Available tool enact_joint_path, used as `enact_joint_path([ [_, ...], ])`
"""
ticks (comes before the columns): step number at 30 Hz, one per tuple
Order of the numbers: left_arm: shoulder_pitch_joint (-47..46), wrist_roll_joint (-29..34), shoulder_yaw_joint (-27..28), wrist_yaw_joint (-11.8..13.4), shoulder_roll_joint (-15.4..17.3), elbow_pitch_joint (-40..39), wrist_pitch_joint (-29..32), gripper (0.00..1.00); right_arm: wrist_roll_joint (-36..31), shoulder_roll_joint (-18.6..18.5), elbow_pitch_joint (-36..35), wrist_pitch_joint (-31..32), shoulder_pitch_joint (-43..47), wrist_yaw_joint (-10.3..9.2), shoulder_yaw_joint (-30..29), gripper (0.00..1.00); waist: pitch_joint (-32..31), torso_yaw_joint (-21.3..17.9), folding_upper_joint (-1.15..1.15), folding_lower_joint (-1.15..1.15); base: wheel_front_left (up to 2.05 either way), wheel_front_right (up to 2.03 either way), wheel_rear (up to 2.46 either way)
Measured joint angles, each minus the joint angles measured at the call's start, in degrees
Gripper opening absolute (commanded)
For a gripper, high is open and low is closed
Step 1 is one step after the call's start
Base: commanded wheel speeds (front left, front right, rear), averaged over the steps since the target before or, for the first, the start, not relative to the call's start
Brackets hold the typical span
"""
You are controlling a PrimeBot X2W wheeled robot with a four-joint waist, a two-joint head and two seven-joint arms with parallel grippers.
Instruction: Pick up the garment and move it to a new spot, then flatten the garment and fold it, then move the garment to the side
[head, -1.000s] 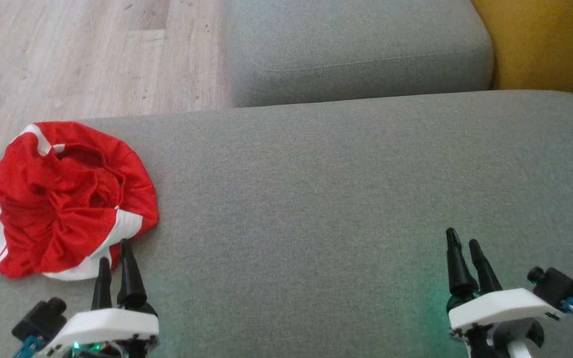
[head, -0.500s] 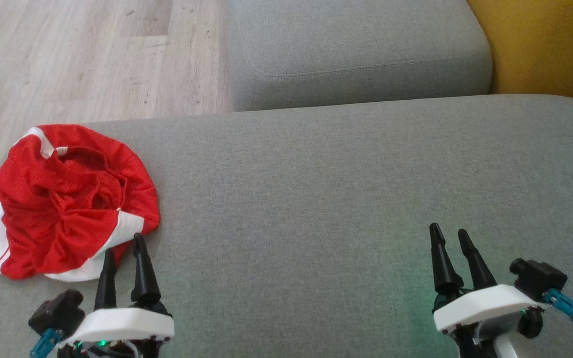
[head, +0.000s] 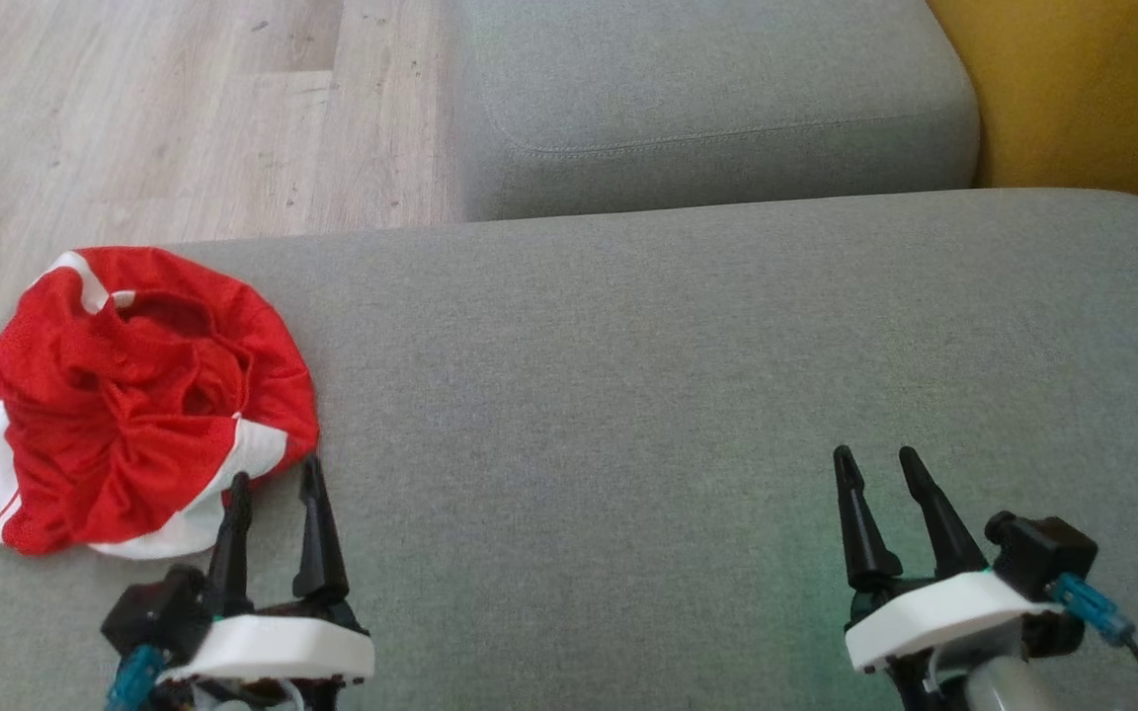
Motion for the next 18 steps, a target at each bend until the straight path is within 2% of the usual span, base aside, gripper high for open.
enact_joint_path([
  [8, 0.0, 5.2, -0.6, 0.1, 0.0, 0.1, -1.5, 1.00, -6.2, 0.0, 0.8, -1.5, 0.0, 0.01, -0.5, 1.00, -0.5, -0.2, 0.00, 0.00, 0.00, 0.00, 0.00],
  [18, 0.0, 12.8, -2.3, 1.6, 0.0, 1.9, -3.0, 1.00, -14.0, 0.0, 1.8, -3.2, 0.0, 0.01, -3.5, 1.00, -1.0, 0.0, 0.00, 0.00, 0.00, 0.00, 0.00],
])
